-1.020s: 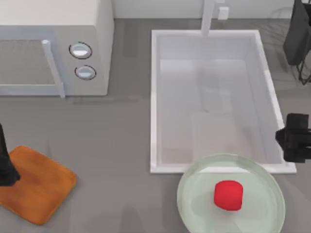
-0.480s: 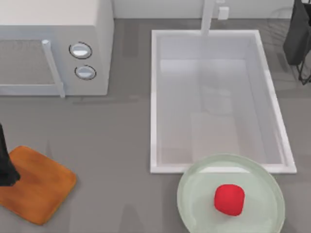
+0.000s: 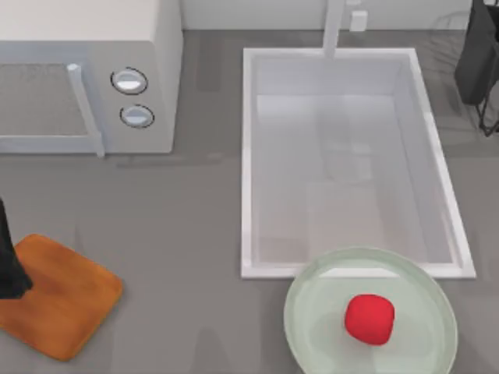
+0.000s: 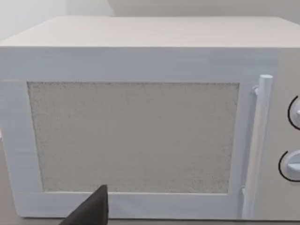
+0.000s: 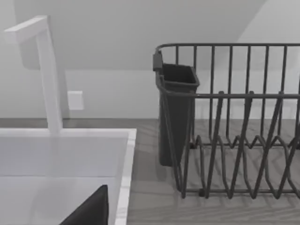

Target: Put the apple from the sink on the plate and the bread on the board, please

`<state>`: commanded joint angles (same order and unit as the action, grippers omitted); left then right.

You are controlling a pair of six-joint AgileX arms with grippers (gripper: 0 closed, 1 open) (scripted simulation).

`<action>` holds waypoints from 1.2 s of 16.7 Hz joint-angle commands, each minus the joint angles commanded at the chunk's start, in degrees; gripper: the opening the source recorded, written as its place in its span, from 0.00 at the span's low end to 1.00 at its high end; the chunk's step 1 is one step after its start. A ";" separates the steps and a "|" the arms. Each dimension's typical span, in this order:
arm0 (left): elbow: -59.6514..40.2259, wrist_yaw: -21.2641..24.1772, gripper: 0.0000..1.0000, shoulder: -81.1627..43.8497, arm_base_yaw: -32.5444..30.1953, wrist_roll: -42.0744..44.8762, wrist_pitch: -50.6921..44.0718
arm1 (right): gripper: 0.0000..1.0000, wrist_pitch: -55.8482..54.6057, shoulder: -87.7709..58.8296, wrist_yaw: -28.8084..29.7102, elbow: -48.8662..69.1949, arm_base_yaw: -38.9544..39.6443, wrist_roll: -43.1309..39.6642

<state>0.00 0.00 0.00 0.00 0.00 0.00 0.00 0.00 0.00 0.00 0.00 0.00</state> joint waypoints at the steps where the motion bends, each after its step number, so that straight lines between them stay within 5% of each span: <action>1: 0.00 0.00 1.00 0.00 0.00 0.00 0.00 | 1.00 0.00 0.00 0.00 0.00 0.00 0.00; 8: -14.53 1.59 1.00 -16.02 1.82 16.51 -7.99 | 1.00 0.00 0.00 0.00 0.00 0.00 0.00; 20: -55.95 11.21 1.00 -77.08 15.41 81.88 -42.53 | 1.00 0.00 0.00 0.00 0.00 0.00 0.00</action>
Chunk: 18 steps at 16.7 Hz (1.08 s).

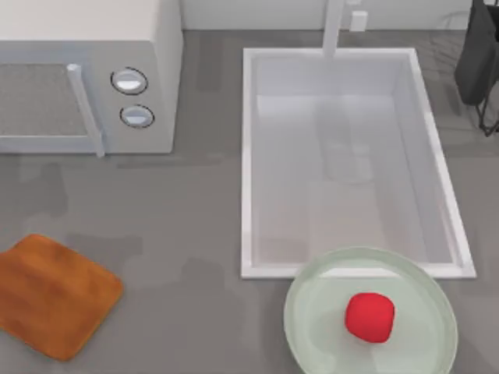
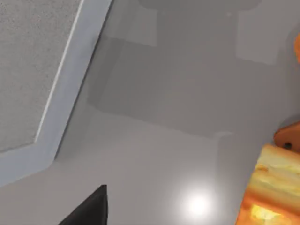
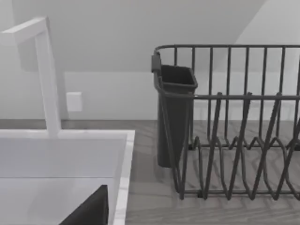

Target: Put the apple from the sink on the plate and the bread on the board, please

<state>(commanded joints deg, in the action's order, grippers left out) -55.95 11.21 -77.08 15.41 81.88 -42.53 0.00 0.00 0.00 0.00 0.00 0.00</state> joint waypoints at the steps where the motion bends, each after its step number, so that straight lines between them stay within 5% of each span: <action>1: -2.56 0.99 1.00 -4.18 1.62 4.17 -2.97 | 1.00 0.00 0.00 0.00 0.00 0.00 0.00; 9: -16.76 8.33 1.00 -27.70 13.93 28.51 -20.48 | 1.00 0.00 0.00 0.00 0.00 0.00 0.00; 18: -18.65 9.79 1.00 -30.75 16.25 32.02 -23.18 | 1.00 0.00 0.00 0.00 0.00 0.00 0.00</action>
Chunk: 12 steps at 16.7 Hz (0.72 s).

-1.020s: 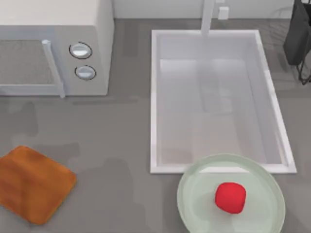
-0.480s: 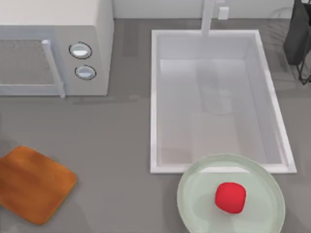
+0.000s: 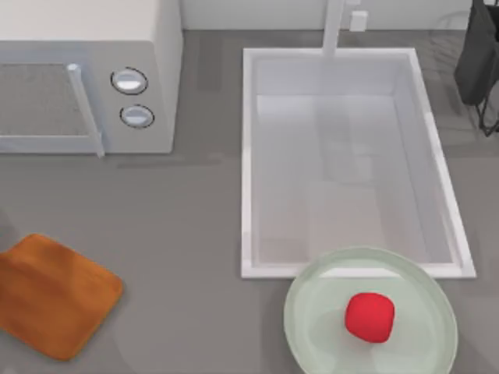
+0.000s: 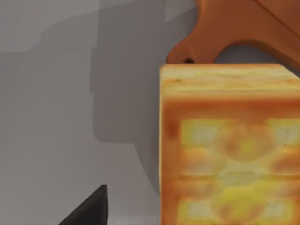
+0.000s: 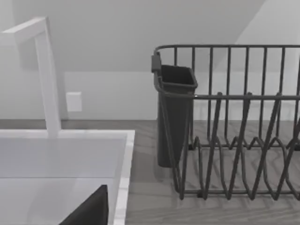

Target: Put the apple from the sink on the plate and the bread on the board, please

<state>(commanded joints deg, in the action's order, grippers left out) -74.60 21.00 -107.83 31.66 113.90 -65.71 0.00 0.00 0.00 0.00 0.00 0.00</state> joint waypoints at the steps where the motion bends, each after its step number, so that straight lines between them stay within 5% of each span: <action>1: 0.17 0.03 1.00 -0.07 -0.04 -0.08 0.19 | 1.00 0.00 0.00 0.00 0.00 0.00 0.00; 12: 10.38 0.73 1.00 -4.31 -4.05 -4.41 16.18 | 1.00 0.00 0.00 0.00 0.00 0.00 0.00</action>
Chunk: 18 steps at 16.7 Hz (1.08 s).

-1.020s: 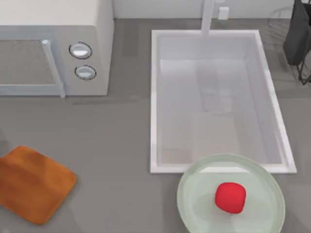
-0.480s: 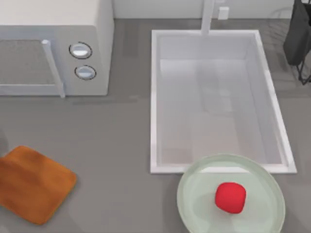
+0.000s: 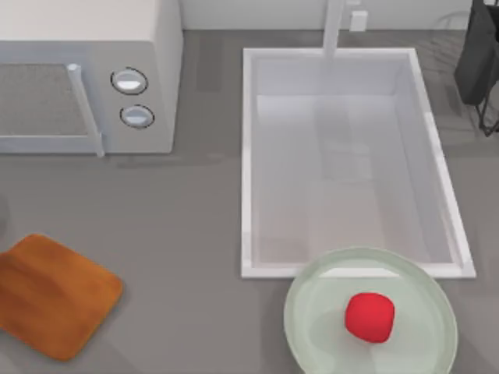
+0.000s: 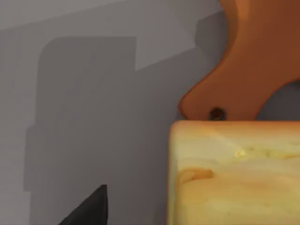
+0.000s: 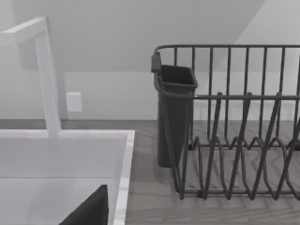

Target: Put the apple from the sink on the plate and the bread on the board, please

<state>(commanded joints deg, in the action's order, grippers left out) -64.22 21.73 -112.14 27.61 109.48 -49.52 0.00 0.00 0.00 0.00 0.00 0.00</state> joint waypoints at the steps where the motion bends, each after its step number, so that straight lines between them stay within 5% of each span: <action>1: 0.00 0.00 1.00 0.00 0.00 0.00 0.00 | 1.00 0.00 0.00 0.00 0.00 0.00 0.00; 2: 0.00 0.00 1.00 0.00 0.00 0.00 0.00 | 1.00 0.00 0.00 0.00 0.00 0.00 0.00; 15: 0.00 0.00 0.02 0.00 0.00 0.00 0.00 | 1.00 0.00 0.00 0.00 0.00 0.00 0.00; 18: 0.00 0.00 0.00 0.00 0.00 0.00 0.00 | 1.00 0.00 0.00 0.00 0.00 0.00 0.00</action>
<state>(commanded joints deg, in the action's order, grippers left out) -64.22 21.73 -112.14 27.61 109.48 -49.52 0.00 0.00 0.00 0.00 0.00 0.00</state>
